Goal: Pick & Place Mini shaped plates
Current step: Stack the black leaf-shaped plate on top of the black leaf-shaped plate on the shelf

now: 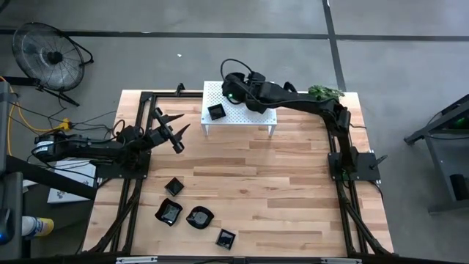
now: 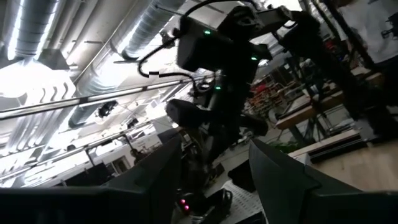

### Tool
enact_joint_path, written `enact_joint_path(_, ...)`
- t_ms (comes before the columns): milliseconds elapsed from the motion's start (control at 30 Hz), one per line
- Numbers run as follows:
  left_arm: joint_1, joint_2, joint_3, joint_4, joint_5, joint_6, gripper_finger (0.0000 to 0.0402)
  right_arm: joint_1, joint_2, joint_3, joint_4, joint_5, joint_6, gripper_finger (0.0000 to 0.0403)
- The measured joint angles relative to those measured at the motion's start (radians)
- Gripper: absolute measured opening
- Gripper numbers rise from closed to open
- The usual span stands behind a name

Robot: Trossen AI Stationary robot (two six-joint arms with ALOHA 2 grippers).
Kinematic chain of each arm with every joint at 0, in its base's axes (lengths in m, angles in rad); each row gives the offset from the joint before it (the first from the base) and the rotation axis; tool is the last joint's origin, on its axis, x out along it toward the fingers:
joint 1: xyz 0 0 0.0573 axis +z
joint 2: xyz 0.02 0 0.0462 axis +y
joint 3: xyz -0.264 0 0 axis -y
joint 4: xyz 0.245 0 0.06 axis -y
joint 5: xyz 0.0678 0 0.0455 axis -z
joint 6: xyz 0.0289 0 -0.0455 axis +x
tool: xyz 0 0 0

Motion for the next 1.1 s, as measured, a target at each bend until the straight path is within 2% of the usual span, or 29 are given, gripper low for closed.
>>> enact_joint_path(433, 0.000, 0.000, 0.000, 0.001, 0.001, -0.071, 0.0184, -0.014, 0.008, 0.000, -0.166, -0.022, 0.097, 0.0017)
enact_joint_path(700, 0.000, 0.000, -0.001, -0.002, 0.004, -0.077, 0.0184, -0.021, 0.008, 0.000, -0.151, -0.002, 0.044, 0.0016)
enact_joint_path(767, 0.000, 0.000, -0.001, -0.002, 0.004, -0.075, 0.0184, -0.024, 0.003, 0.000, -0.157, 0.000, -0.016, 0.0016)
enact_joint_path(867, 0.000, 0.000, -0.001, -0.003, 0.004, -0.075, 0.0184, -0.026, -0.015, 0.000, -0.163, 0.042, -0.194, 0.0016)
enact_joint_path(1000, 0.000, 0.000, -0.001, -0.005, 0.004, -0.063, 0.0184, -0.011, -0.052, 0.003, -0.138, 0.059, -0.558, 0.0016)
enact_joint_path(1100, 0.000, 0.000, -0.001, -0.008, 0.004, -0.049, 0.0184, -0.007, -0.082, 0.004, -0.121, -0.014, -0.901, 0.0017)
